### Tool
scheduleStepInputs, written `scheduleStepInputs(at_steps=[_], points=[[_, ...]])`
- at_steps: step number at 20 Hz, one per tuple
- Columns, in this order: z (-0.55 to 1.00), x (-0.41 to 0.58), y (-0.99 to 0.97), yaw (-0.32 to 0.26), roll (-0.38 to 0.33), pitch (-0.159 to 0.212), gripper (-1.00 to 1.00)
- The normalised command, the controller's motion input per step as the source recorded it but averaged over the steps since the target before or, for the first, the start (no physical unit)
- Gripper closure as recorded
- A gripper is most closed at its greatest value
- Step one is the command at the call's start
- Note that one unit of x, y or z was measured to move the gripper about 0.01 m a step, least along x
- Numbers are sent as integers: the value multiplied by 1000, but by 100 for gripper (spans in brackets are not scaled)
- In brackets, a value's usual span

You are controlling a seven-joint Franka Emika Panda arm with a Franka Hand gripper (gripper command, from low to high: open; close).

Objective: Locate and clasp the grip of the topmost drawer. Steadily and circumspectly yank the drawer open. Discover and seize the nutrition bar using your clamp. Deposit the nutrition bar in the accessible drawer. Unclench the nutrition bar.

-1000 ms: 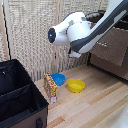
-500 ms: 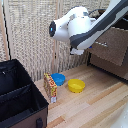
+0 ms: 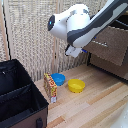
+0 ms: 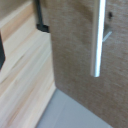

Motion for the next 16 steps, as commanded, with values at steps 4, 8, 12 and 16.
scheduleStepInputs(at_steps=[4,8,12,16], points=[[0,189,361,-137,363,-3,-100],[41,119,315,-176,331,-16,-100],[167,86,352,-184,278,-32,-100],[163,182,416,-164,239,-4,-100]])
